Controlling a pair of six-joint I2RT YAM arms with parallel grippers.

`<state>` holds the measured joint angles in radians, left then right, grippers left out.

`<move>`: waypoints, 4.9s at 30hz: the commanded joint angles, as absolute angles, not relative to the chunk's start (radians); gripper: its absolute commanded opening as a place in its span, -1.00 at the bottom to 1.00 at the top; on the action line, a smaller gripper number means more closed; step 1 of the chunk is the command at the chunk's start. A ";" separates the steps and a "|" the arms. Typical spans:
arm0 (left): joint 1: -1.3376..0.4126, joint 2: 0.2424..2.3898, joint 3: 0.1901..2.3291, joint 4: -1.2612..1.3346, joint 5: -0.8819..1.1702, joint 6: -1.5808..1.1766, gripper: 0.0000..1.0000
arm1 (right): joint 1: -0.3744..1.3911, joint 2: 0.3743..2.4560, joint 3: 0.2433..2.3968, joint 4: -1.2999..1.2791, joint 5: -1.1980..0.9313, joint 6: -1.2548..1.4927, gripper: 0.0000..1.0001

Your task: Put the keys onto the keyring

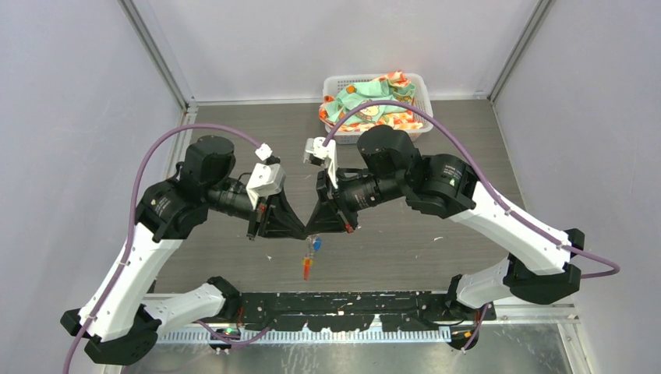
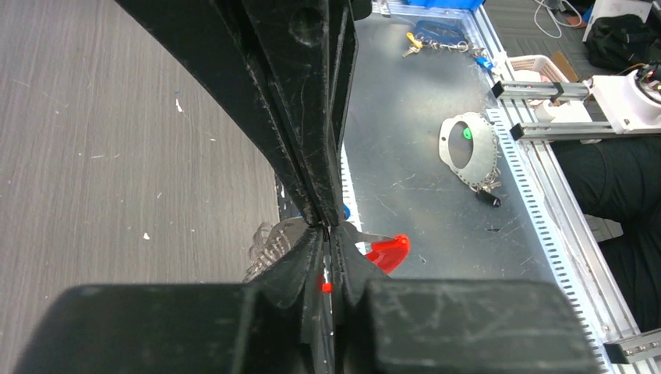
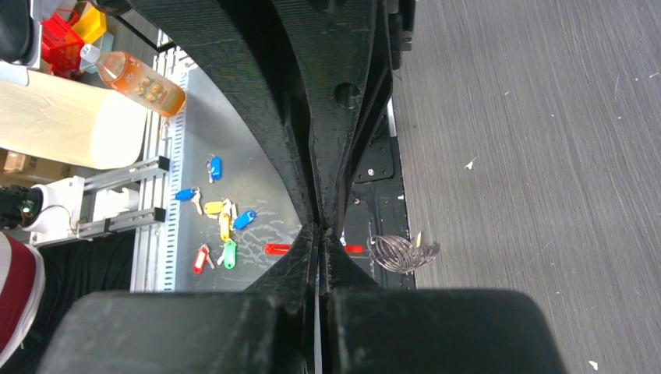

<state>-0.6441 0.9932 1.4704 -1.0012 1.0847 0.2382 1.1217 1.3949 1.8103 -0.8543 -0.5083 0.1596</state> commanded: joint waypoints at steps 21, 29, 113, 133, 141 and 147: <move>-0.646 0.855 1.330 -0.512 1.038 -0.078 -0.99 | 1.110 1.056 1.480 -0.521 -0.307 0.286 0.61; -0.646 0.855 1.338 -0.513 1.058 -0.041 -0.99 | 1.110 1.024 1.390 -0.390 -0.340 0.355 -0.10; -0.647 0.838 1.328 -0.569 0.989 0.042 -0.83 | 1.110 1.195 1.645 -0.619 -0.477 0.200 -0.98; -0.665 1.037 1.549 -1.051 1.109 0.347 -0.42 | 1.110 1.431 1.962 -1.053 -0.499 0.110 -0.98; -0.685 1.053 1.562 -1.054 1.088 0.353 -0.63 | 1.109 1.492 2.036 -1.117 -0.514 0.098 -0.98; -0.694 1.054 1.563 -1.046 1.076 0.352 -0.80 | 1.109 1.512 2.066 -1.135 -0.518 0.100 -0.98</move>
<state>-0.6819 1.0573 1.5311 -1.0473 1.0668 0.3435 1.1107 1.5085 2.0117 -1.1378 -0.5026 0.1070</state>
